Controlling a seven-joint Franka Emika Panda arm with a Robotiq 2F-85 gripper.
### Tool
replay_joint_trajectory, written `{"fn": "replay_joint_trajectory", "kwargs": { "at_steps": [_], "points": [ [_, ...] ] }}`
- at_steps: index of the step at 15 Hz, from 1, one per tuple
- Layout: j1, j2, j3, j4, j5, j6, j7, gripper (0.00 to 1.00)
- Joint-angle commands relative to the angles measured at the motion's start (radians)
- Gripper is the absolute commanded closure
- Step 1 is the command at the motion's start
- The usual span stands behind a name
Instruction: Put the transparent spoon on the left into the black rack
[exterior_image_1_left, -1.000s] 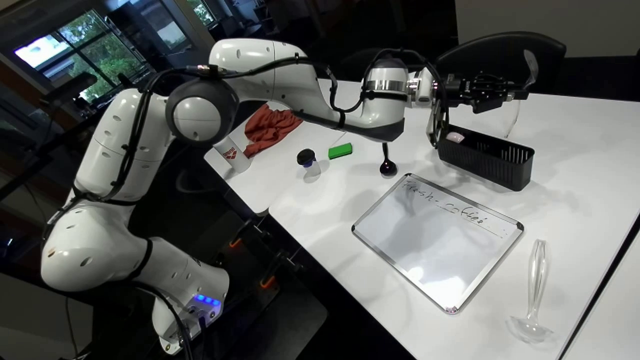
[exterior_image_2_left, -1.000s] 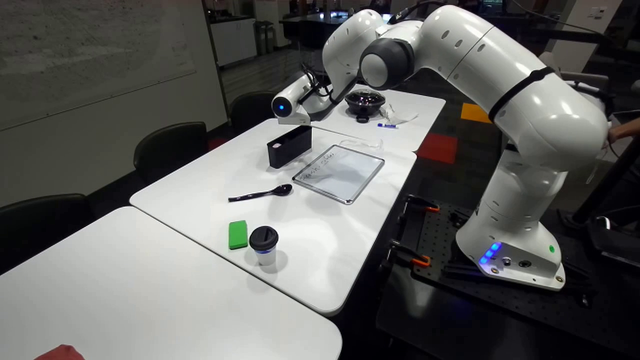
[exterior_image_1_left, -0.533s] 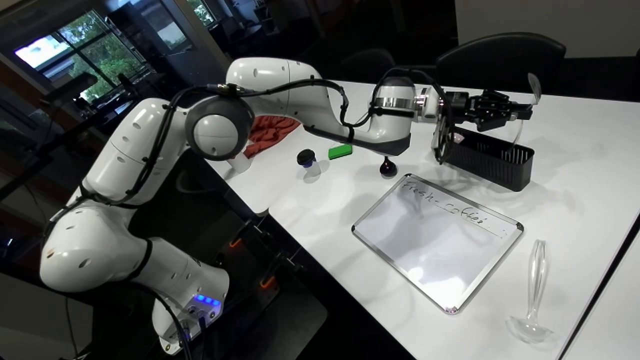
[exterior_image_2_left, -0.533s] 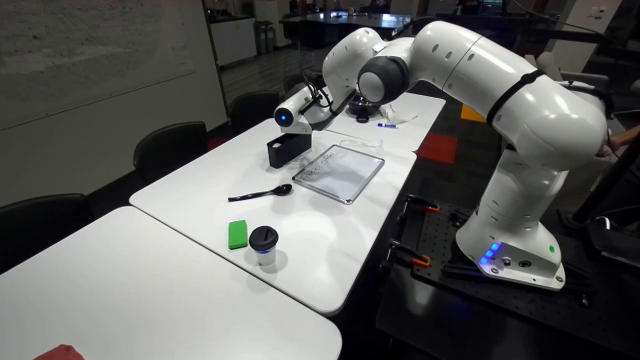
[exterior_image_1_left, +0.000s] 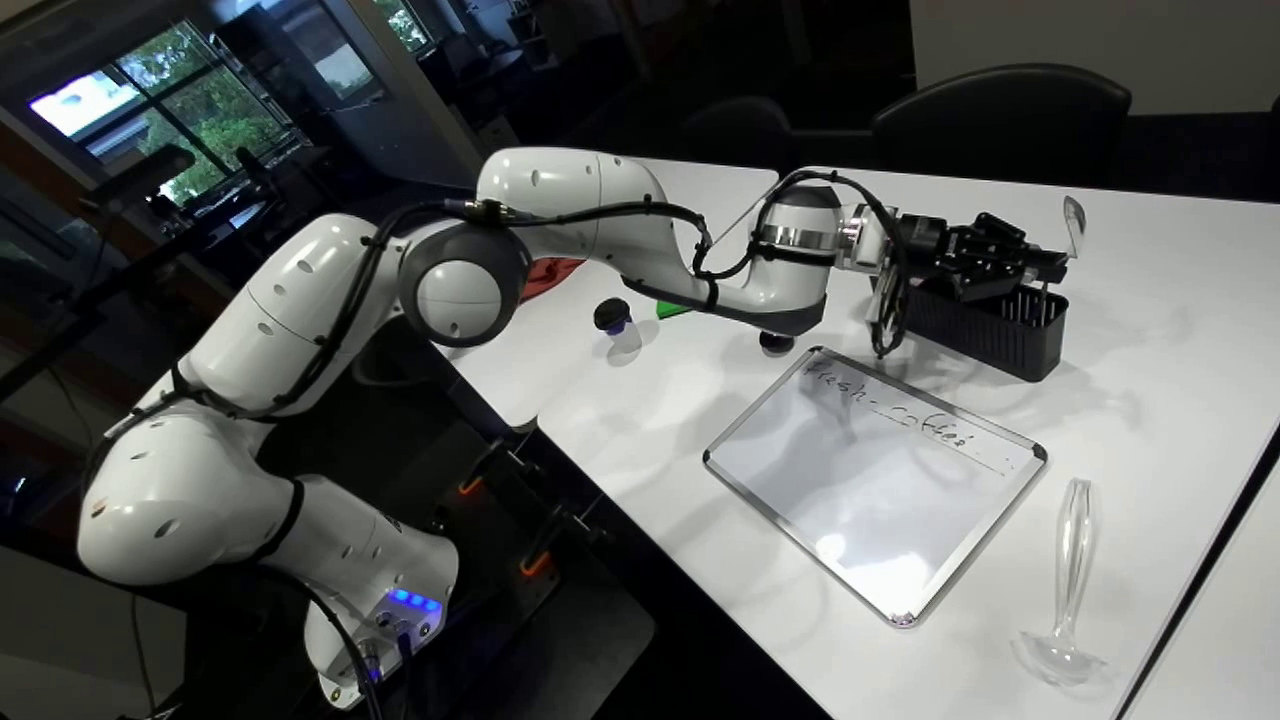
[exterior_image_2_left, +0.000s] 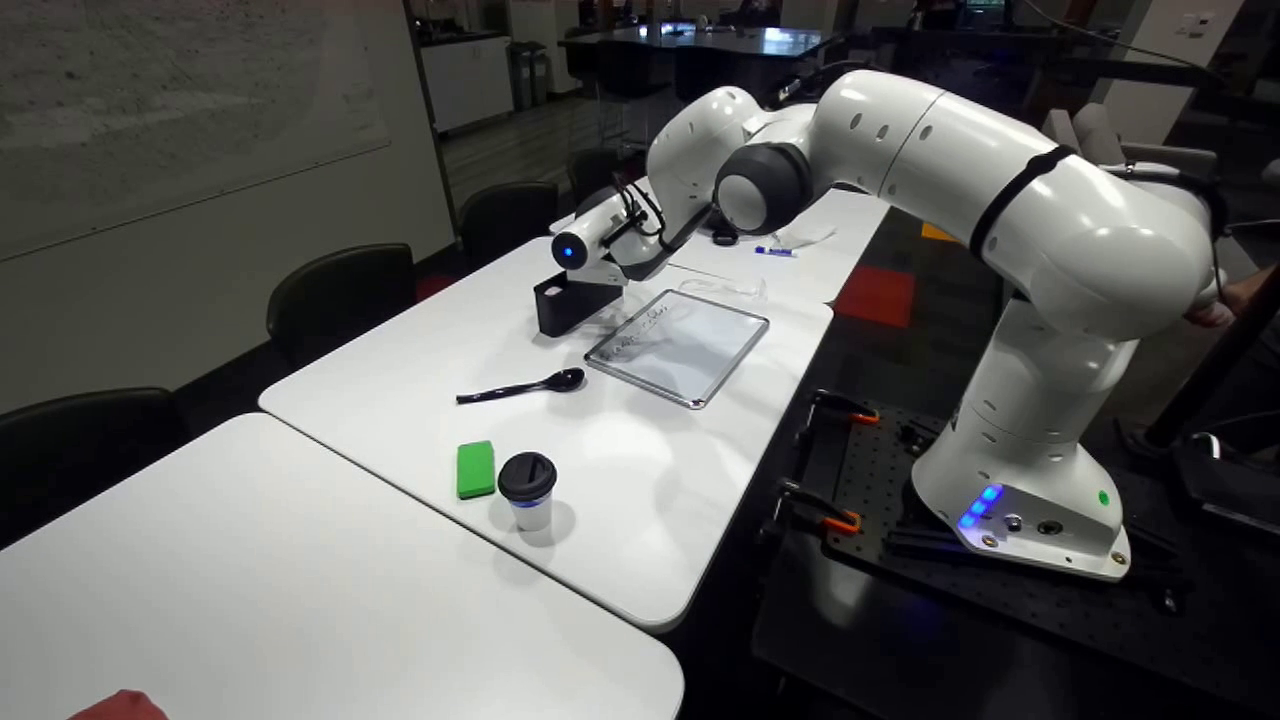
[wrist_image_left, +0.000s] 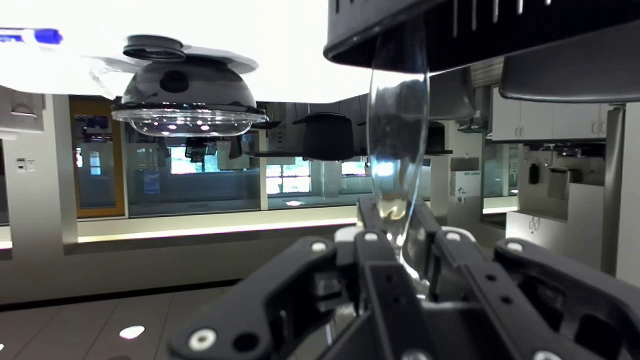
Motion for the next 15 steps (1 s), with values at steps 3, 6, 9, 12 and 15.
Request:
{"fn": "replay_joint_trajectory", "kwargs": {
  "at_steps": [3, 6, 9, 12, 15],
  "points": [
    [0.005, 0.06, 0.007, 0.081, 0.057, -0.071, -0.037, 0.63],
    [0.019, 0.052, 0.002, 0.077, 0.051, -0.091, -0.025, 0.42],
    [0.036, 0.011, 0.01, 0.053, 0.06, -0.11, -0.021, 0.2],
    [0.058, -0.061, 0.027, 0.004, 0.078, -0.108, -0.02, 0.01],
    [0.069, -0.155, 0.078, -0.052, 0.158, -0.134, -0.058, 0.0]
  ]
}}
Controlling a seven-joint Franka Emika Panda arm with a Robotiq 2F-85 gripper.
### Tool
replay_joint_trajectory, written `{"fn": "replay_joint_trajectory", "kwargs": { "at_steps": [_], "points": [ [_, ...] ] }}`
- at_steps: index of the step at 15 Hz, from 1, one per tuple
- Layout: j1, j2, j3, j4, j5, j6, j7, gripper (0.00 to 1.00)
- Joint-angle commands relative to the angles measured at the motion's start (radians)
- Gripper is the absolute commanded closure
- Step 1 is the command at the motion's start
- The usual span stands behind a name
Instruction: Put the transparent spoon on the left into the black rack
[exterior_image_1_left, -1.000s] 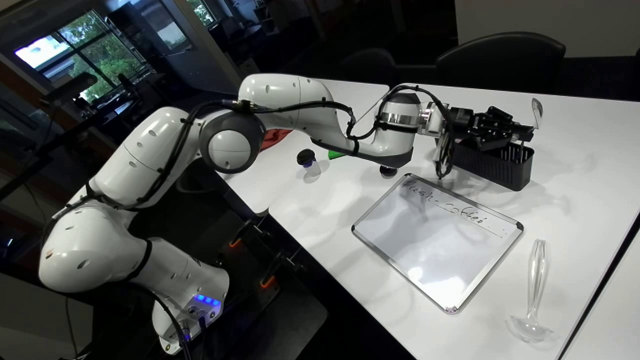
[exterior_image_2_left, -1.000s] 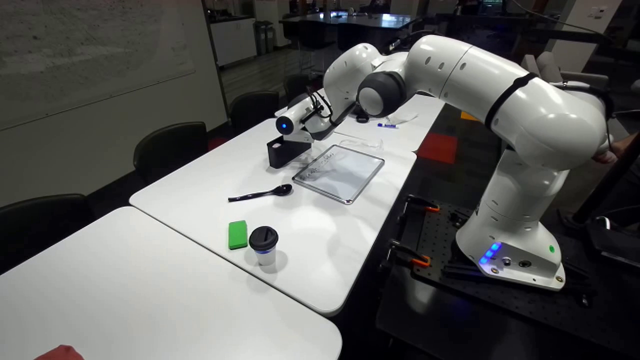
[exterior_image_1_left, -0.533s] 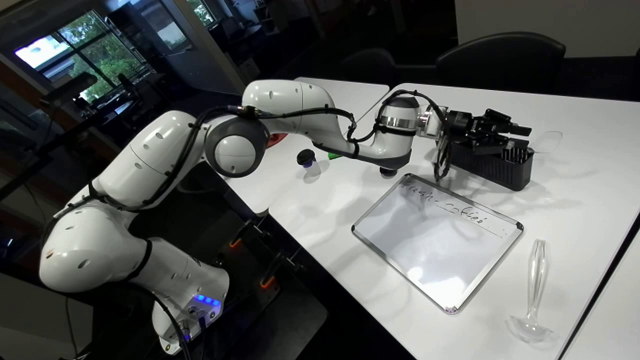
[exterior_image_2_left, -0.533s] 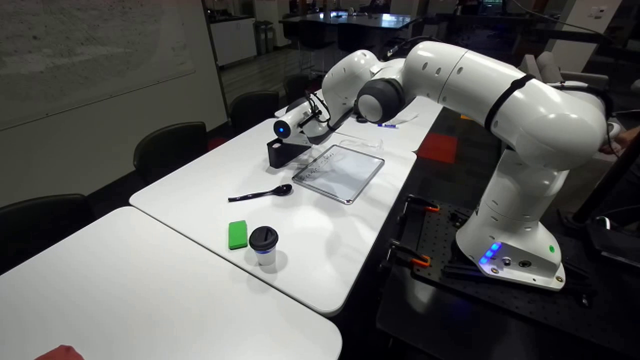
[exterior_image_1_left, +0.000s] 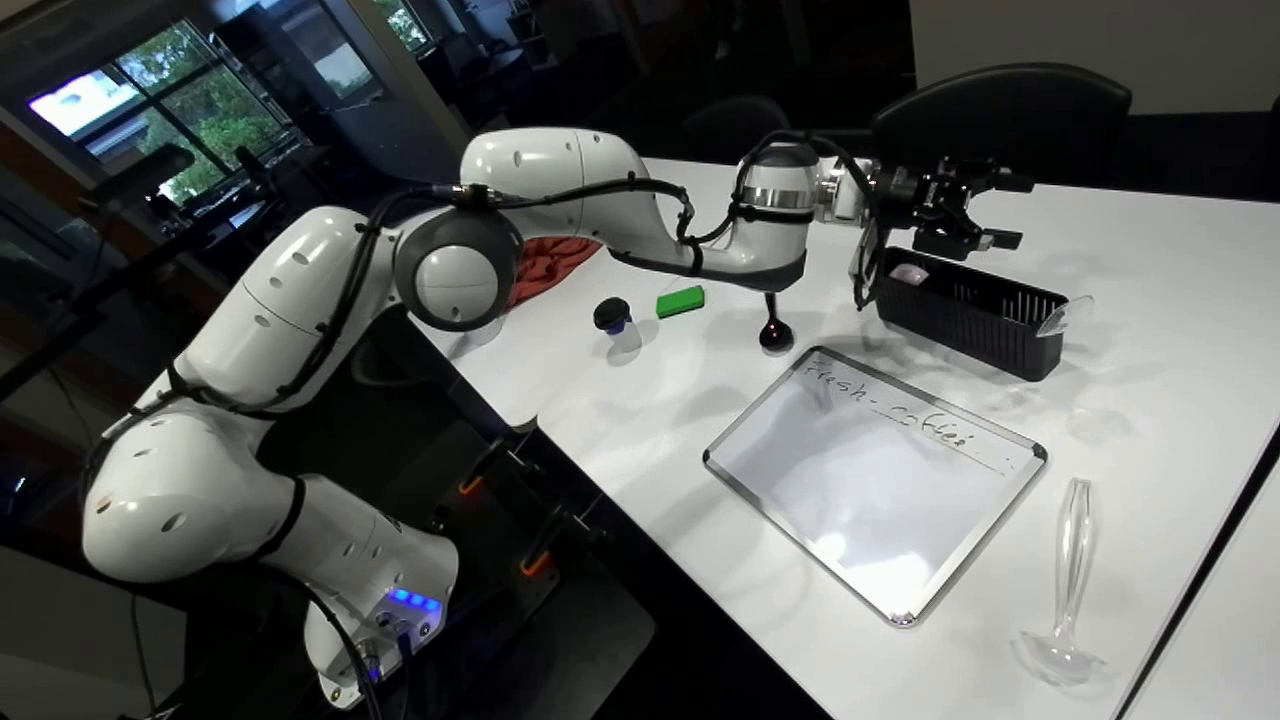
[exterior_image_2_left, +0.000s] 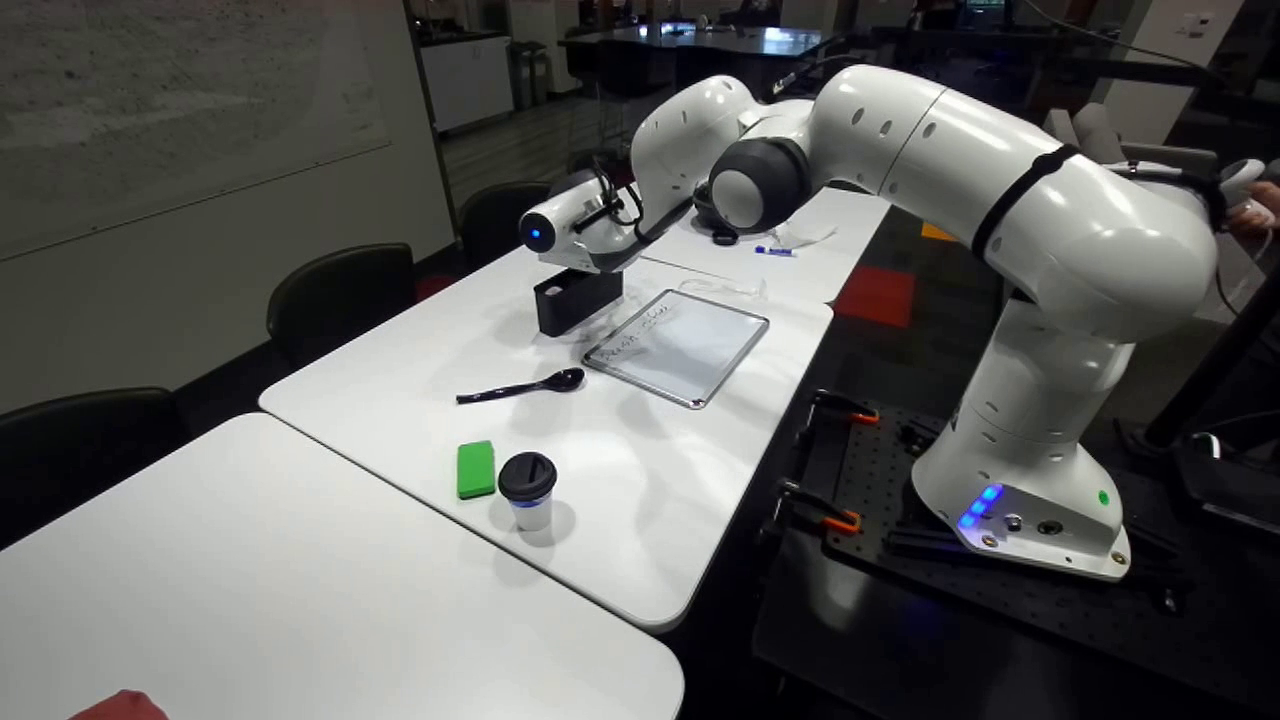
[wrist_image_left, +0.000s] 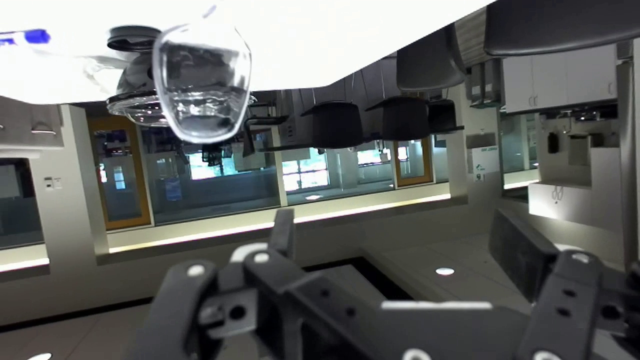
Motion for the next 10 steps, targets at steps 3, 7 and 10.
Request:
{"fn": "replay_joint_trajectory", "kwargs": {
  "at_steps": [3, 7, 10],
  "points": [
    [0.027, -0.237, 0.113, -0.168, 0.191, -0.137, -0.116, 0.0],
    [0.027, -0.397, 0.197, -0.246, 0.333, -0.262, -0.187, 0.0],
    [0.061, -0.514, 0.161, -0.317, 0.505, -0.263, -0.25, 0.0]
  ]
}}
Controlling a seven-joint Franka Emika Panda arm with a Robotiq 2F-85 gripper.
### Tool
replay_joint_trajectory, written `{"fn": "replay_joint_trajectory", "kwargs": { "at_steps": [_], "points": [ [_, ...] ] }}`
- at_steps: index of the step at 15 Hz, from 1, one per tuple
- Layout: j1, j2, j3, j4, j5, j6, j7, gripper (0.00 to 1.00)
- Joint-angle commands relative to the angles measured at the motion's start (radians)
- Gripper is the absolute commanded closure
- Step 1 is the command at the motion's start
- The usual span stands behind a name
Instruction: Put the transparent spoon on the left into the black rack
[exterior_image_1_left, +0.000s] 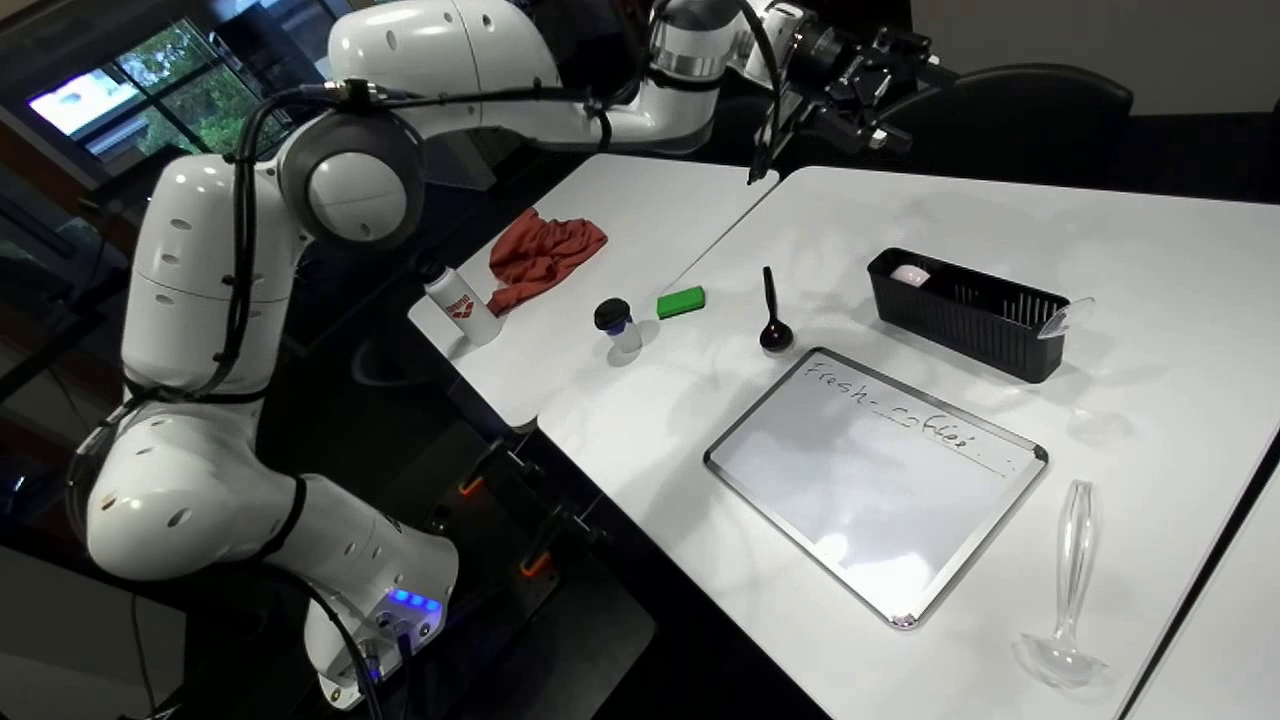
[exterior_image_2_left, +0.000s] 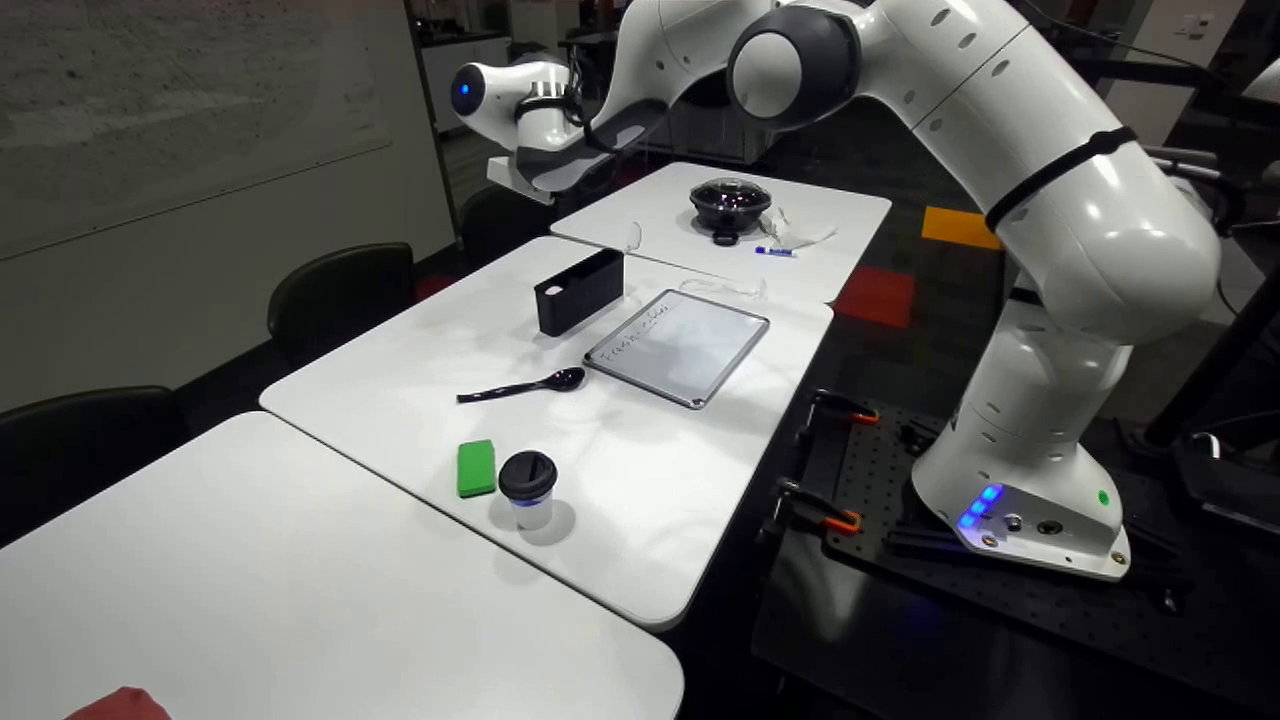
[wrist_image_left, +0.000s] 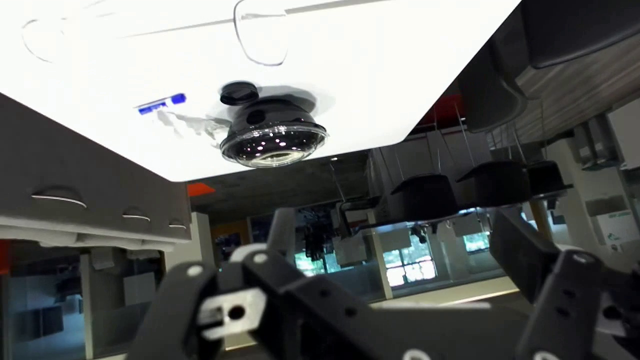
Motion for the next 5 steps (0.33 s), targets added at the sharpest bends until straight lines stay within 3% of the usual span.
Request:
{"fn": "replay_joint_trajectory", "kwargs": {
  "at_steps": [1, 5],
  "points": [
    [0.026, -0.197, -0.015, -0.184, 0.161, -0.012, -0.058, 0.0],
    [0.049, -0.309, -0.042, -0.275, 0.299, 0.011, -0.097, 0.0]
  ]
}}
